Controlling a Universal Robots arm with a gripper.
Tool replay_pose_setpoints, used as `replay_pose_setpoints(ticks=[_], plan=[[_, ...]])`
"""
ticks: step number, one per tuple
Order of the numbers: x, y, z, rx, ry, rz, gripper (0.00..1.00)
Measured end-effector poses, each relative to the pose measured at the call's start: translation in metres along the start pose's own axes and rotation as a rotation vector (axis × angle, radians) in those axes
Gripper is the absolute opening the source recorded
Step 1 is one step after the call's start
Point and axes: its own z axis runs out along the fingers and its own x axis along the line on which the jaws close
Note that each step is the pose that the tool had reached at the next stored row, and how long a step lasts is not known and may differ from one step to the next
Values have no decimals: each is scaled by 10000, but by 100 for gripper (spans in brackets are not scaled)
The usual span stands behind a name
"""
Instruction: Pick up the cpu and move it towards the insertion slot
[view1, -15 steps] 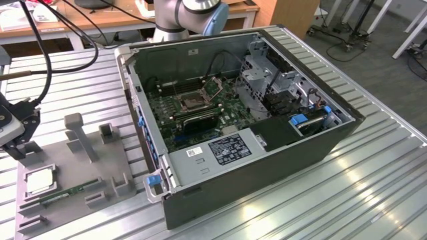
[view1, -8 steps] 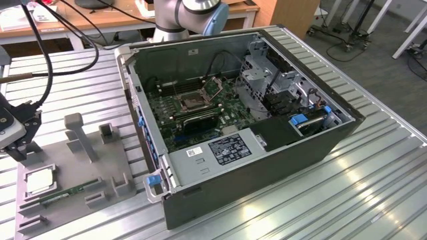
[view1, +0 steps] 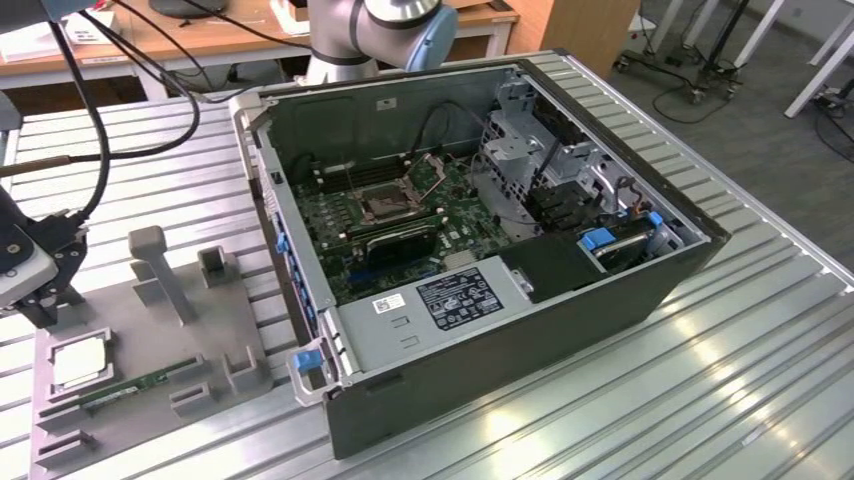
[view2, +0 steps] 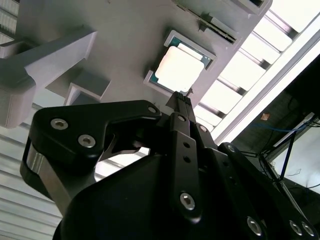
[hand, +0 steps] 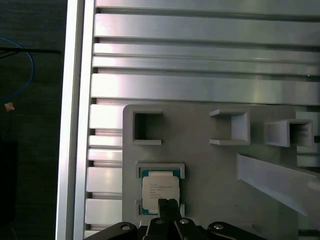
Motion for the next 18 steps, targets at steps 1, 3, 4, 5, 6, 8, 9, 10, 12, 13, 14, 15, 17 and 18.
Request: replay_pose_setpoints(ticks=[1,3,4,5,6,8,9,10,12,13,14,15,17,18], plan=[[0,0,0,0,1,0,11],[0,0,7,-1,-1,0,11],[0,0,12,-1,-1,0,11],[0,0,12,-1,-1,0,11],[0,0,12,-1,-2,0,11],[0,0,12,-1,-1,0,11],[0,0,12,-1,-1,0,11],[0,0,13,-1,-2,1,11],[0,-2,23,-4,-5,0,11],[0,-6,25,-2,-3,-1,11],[0,-12,28,-1,0,-2,11],[0,-19,33,-2,-2,-1,11],[0,-38,45,-1,-1,0,11],[0,-48,55,-2,-2,0,11]])
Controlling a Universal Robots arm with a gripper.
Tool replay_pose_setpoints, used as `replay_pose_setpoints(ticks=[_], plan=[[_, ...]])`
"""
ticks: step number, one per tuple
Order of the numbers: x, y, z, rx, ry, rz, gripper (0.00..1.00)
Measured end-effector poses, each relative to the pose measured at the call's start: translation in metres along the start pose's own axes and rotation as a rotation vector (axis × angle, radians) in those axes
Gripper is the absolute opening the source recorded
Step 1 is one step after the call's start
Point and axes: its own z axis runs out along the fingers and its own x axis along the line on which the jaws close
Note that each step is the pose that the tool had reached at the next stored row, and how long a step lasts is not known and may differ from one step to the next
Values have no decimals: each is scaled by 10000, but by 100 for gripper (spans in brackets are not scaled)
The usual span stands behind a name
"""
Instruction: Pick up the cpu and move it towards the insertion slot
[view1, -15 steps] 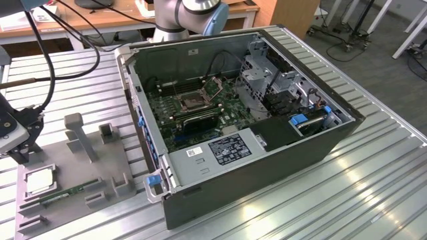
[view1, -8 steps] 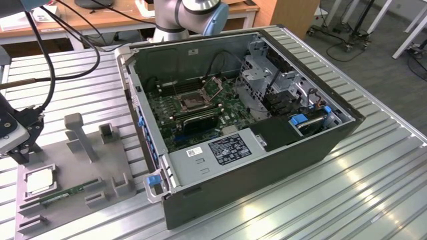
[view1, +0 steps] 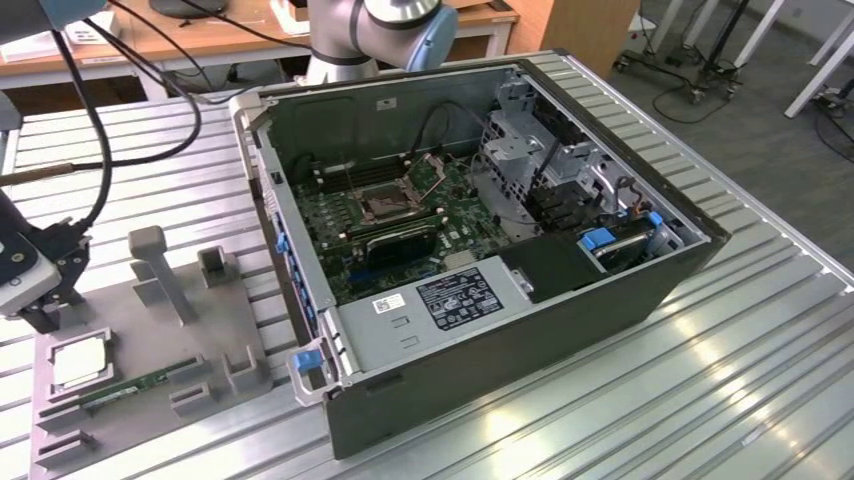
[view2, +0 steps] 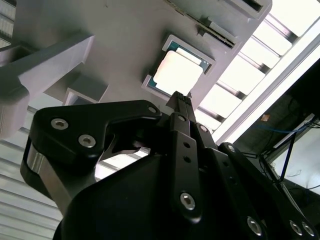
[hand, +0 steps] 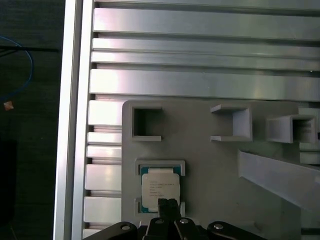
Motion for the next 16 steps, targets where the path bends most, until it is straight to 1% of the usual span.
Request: replay_pose_setpoints(ticks=[5,8,12,16], plan=[[1,-40,47,0,0,1,11],[1,-54,67,1,-2,1,11],[1,-58,73,27,2,0,11],[1,-58,74,29,1,0,11]])
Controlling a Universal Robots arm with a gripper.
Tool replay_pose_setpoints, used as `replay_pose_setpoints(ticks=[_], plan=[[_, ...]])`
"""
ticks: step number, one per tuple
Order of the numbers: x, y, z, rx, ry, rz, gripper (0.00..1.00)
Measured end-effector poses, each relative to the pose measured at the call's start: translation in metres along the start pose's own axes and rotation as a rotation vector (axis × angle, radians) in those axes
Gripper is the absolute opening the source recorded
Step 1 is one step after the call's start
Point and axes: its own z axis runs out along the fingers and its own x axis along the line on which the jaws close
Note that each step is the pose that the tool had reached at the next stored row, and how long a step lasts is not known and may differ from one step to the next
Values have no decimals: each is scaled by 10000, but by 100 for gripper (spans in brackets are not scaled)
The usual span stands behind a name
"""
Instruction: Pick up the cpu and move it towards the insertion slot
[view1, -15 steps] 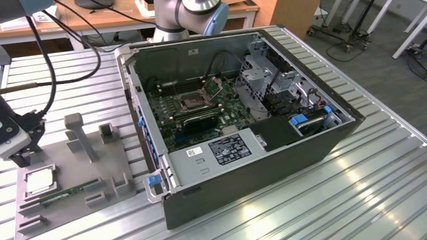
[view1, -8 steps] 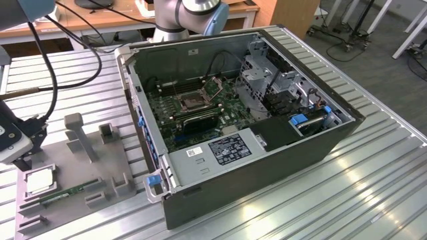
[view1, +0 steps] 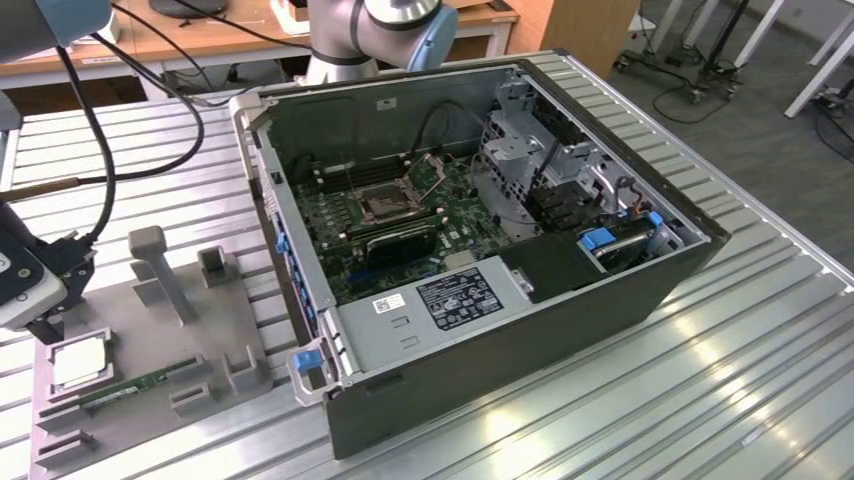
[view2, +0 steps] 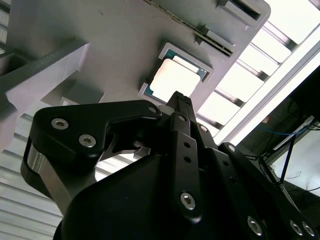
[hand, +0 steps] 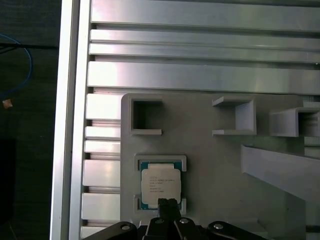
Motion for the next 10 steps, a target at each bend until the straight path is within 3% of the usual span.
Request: replay_pose_setpoints(ticks=[7,10], plan=[[0,0,0,6,1,0,11],[0,0,0,8,0,0,24]])
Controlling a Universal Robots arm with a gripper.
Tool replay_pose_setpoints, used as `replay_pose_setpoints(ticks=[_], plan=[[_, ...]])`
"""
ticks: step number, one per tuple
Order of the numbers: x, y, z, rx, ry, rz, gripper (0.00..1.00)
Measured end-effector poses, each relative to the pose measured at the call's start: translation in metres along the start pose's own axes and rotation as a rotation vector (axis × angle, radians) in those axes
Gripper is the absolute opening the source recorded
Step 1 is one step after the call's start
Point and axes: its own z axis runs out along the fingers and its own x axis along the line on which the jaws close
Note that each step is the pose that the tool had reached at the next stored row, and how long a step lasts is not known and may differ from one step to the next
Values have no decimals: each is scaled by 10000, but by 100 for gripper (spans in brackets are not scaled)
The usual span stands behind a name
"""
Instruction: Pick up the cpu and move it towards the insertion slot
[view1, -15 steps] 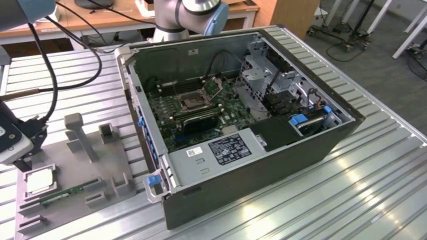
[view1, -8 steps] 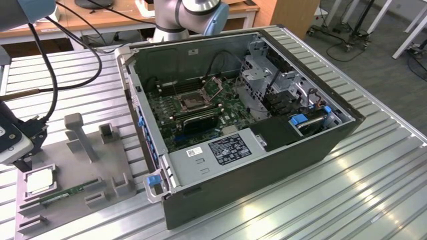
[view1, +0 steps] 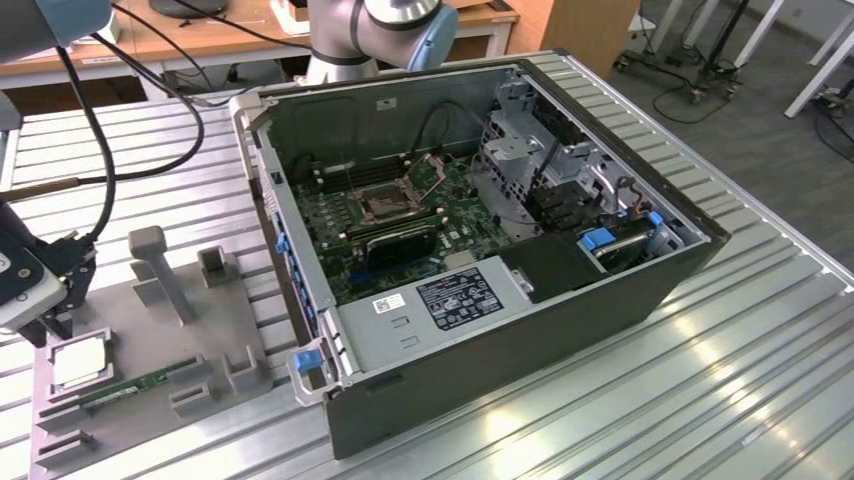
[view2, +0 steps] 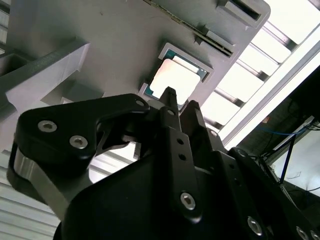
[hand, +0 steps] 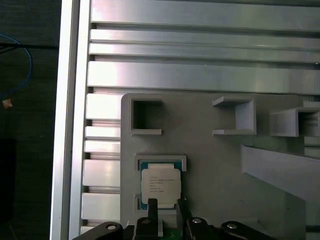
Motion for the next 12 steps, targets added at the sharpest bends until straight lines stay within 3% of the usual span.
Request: replay_pose_setpoints(ticks=[6,11,12], plan=[[0,0,0,5,0,0,53],[0,0,0,9,1,0,64],[0,0,0,9,0,0,71]])
